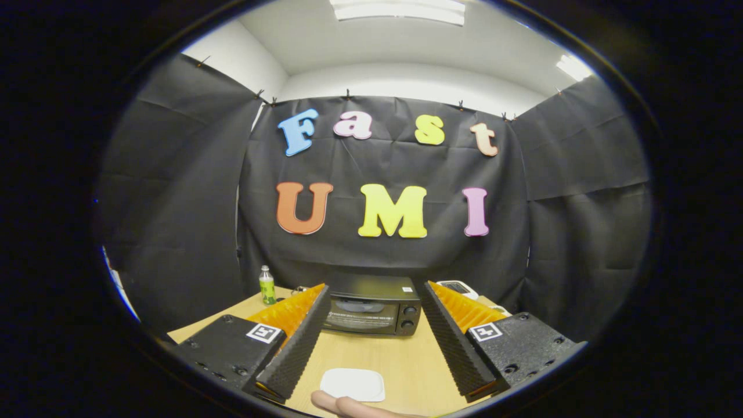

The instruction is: Open the toaster oven, put the food inside, and close the toaster oven door.

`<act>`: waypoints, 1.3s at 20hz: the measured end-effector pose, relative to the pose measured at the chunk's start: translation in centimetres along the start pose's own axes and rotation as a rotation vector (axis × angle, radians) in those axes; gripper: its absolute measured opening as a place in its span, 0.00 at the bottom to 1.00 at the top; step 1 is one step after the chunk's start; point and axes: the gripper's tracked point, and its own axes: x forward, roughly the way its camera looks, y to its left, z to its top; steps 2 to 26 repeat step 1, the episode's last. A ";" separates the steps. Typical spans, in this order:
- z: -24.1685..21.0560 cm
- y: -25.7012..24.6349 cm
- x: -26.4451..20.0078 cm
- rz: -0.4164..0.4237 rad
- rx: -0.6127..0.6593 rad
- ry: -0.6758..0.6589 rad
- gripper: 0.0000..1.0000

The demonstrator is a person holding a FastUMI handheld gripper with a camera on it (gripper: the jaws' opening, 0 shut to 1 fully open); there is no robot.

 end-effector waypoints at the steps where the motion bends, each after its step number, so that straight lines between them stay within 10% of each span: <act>1: -0.1 -0.1 -0.1 0.002 0.003 0.002 1.00; 26: -0.1 -0.1 -0.1 0.002 0.003 0.002 1.00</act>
